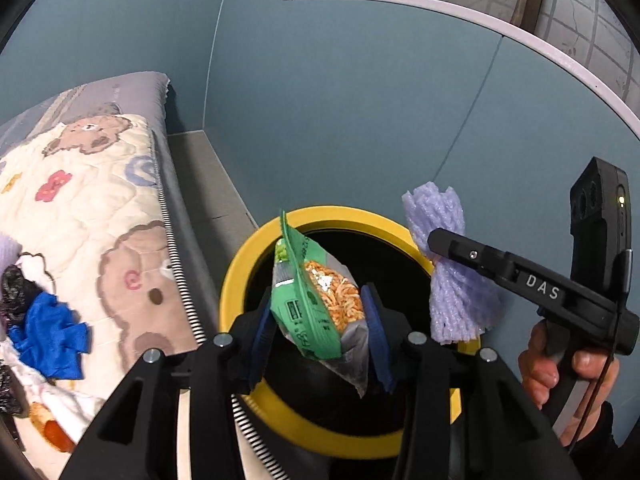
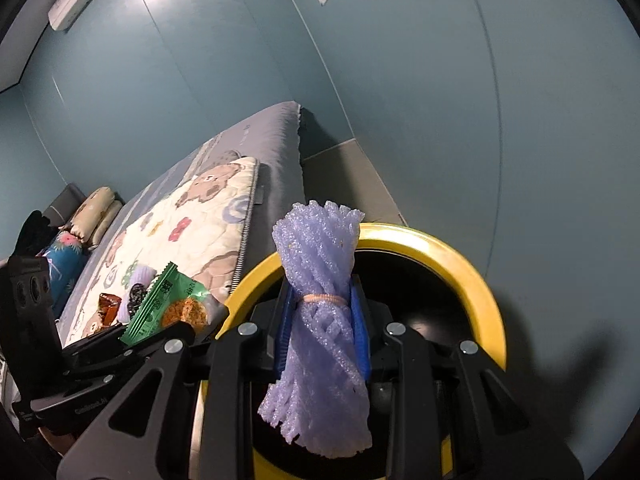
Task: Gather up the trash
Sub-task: 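Open both tools to drop the bag and foam net into the bin, then move both tools back over the trash on the bed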
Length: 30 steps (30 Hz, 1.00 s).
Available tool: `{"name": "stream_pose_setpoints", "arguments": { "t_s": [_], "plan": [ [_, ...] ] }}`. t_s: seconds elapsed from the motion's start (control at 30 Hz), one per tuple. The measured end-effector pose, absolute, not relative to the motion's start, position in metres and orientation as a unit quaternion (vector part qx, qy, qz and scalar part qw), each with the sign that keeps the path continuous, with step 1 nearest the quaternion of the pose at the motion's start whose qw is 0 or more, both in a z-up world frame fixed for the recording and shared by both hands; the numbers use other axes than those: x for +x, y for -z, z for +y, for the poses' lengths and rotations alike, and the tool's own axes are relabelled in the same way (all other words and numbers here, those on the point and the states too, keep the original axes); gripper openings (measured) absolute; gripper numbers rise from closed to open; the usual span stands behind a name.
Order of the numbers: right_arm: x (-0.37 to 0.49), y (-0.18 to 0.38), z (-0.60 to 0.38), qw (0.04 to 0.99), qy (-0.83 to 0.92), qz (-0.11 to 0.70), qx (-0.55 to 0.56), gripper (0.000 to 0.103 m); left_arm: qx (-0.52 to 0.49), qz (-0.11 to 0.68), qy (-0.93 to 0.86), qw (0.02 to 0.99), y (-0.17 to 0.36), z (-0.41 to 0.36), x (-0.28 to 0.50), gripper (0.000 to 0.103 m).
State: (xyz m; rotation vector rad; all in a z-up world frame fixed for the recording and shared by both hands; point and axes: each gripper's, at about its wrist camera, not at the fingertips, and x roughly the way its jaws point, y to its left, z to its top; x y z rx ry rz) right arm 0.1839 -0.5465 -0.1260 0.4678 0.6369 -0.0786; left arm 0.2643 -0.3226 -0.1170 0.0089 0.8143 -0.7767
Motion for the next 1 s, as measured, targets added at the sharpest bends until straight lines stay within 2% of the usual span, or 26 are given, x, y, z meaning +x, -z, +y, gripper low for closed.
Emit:
{"name": "stream_pose_setpoints", "arguments": {
  "t_s": [0.1,0.13,0.23,0.37,0.43,0.5,0.7,1.0],
  "plan": [
    [0.179,0.128,-0.549,0.924,0.06,0.307,0.222,0.03,0.001,0.392,0.367,0.844,0.121,-0.329,0.267,0.051],
    [0.176,0.128,-0.551,0.924,0.063,0.306,0.223,0.033,0.0,0.392,0.365,0.844,0.121,-0.33,0.266,0.053],
    [0.17,0.128,-0.554,0.923,0.077,0.302,0.228,0.044,-0.007,0.389,0.358,0.849,0.117,-0.327,0.266,0.069],
    [0.168,0.125,-0.558,0.92,0.087,0.299,0.237,0.049,-0.007,0.384,0.347,0.855,0.111,-0.32,0.266,0.081],
    [0.163,0.122,-0.559,0.92,0.09,0.294,0.241,0.055,-0.008,0.382,0.343,0.858,0.107,-0.315,0.264,0.083],
    [0.157,0.119,-0.557,0.921,0.094,0.288,0.244,0.06,-0.004,0.375,0.33,0.866,0.104,-0.309,0.262,0.091],
    [0.14,0.116,-0.542,0.924,0.077,0.283,0.244,0.067,-0.008,0.359,0.299,0.884,0.095,-0.278,0.258,0.095],
    [0.129,0.088,-0.491,0.938,0.032,0.271,0.216,0.07,-0.001,0.334,0.243,0.911,0.076,-0.214,0.248,0.095]
  ]
}}
